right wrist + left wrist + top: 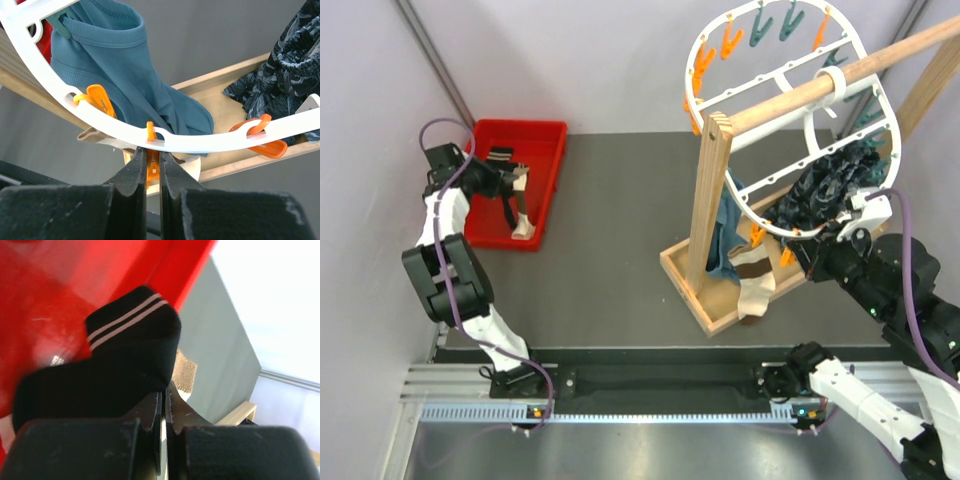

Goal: Clip the socks to the hanger
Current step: Place the sock in the bin.

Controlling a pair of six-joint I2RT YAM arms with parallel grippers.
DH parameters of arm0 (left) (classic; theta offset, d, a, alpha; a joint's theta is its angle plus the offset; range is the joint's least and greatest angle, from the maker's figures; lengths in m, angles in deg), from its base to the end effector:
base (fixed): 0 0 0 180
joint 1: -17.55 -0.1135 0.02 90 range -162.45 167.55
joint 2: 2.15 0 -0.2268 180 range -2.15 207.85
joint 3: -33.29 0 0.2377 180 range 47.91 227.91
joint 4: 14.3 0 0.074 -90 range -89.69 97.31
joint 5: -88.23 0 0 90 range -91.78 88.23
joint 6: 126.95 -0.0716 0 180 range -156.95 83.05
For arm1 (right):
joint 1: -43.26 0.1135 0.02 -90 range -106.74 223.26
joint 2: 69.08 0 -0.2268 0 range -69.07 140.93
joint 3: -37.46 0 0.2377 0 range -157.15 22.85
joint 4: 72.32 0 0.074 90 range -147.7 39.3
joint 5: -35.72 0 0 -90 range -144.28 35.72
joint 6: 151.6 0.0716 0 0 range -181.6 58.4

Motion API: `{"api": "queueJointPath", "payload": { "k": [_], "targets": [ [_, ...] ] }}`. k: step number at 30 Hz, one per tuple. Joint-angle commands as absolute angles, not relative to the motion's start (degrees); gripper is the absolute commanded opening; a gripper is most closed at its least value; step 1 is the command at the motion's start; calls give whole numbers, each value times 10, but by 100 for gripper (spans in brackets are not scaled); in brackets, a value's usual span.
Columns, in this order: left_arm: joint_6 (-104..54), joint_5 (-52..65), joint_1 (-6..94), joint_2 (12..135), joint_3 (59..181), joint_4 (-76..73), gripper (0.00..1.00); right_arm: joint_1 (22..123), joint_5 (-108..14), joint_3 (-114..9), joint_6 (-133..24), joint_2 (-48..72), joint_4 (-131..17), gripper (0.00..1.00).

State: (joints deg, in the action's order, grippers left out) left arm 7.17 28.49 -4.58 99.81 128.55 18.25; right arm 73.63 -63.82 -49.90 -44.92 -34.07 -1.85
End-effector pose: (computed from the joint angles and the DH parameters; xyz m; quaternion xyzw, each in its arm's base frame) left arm 0.3918 0.1204 0.2217 -0.3830 0.7916 -0.3104 0.3611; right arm 0.1068 0.0489 0.3868 -0.0477 0.8069 0.1717 0.5632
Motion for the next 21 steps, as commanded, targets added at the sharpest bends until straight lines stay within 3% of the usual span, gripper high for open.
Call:
{"api": "queueJointPath", "payload": {
  "k": [1, 6, 10, 13, 14, 15, 21],
  "targets": [
    [66, 302, -50, 943, 1300, 149, 0, 743, -625, -501, -453, -332, -23, 0],
    [70, 293, -49, 942, 1289, 134, 0, 742, -625, -495, -452, -334, -24, 0],
    [45, 276, -49, 954, 1287, 141, 9, 742, -626, -488, -451, -337, -24, 0],
    [18, 250, -50, 973, 1285, 153, 27, 742, -625, -484, -451, -337, -26, 0],
    [9, 247, -50, 984, 1287, 155, 41, 742, -626, -483, -451, -337, -26, 0],
    [2, 240, -50, 987, 1290, 170, 46, 742, -626, -482, -450, -337, -26, 0],
    [-71, 165, -46, 981, 1274, 185, 48, 741, -623, -480, -450, -333, -29, 0]
  ]
}}
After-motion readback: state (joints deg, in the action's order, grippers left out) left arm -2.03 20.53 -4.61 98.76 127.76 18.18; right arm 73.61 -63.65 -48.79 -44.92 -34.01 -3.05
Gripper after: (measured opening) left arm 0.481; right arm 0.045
